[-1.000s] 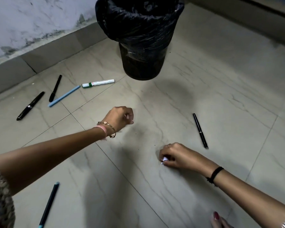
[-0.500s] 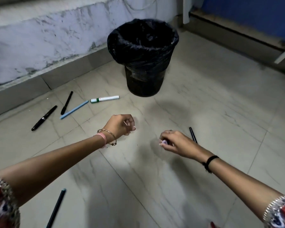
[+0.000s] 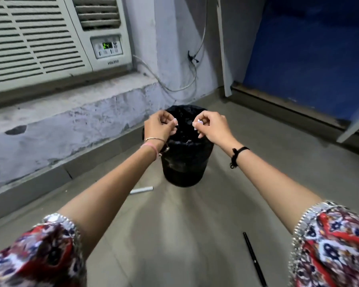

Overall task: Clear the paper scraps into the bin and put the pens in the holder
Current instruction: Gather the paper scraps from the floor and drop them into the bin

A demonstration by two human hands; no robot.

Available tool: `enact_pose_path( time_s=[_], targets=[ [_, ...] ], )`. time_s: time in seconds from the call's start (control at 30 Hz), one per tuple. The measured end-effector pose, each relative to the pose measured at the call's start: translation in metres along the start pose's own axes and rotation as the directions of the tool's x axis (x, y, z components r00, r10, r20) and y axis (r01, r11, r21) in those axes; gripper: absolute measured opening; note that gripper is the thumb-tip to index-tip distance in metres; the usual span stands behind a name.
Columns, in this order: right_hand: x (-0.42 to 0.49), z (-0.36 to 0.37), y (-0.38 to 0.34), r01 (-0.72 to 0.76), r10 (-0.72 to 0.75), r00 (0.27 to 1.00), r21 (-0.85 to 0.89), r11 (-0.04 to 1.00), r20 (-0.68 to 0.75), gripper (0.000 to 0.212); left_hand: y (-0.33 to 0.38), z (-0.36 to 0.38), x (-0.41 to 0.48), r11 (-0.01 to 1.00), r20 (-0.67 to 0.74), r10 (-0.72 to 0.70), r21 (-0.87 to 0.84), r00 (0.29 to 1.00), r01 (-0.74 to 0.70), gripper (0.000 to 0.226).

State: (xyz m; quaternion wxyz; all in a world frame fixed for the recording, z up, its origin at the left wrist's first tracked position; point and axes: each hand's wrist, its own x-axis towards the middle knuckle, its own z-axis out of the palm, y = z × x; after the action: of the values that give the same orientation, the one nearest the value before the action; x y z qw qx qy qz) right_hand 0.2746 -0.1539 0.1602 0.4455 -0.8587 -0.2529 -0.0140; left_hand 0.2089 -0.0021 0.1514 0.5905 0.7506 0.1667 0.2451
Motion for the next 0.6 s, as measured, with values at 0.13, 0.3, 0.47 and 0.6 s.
enact_pose_path(
  time_s=[0.13,0.3,0.47,0.6],
  targets=[
    [0.045,0.016,0.014,-0.139,0.140,0.990,-0.019,0.990,0.018,0.011,-0.010,0.022,0.034,0.987,0.015,-0.046,0.153,0.999,0.043,0.019],
    [0.076,0.016,0.029,-0.192,0.206,0.971,-0.119,0.974,0.120,0.022,-0.009,0.033,0.059,0.944,0.067,-0.074,0.326,0.995,0.048,0.016],
    [0.074,-0.008,0.013,-0.254,0.262,0.962,-0.099,0.962,0.079,0.013,0.010,0.027,0.062,0.918,0.091,-0.174,0.374,0.980,0.128,0.014],
    [0.078,-0.065,-0.041,-0.246,0.257,0.961,-0.109,0.963,0.102,0.013,0.085,0.017,0.064,0.900,0.151,-0.243,0.404,0.958,0.164,0.024]
  ],
)
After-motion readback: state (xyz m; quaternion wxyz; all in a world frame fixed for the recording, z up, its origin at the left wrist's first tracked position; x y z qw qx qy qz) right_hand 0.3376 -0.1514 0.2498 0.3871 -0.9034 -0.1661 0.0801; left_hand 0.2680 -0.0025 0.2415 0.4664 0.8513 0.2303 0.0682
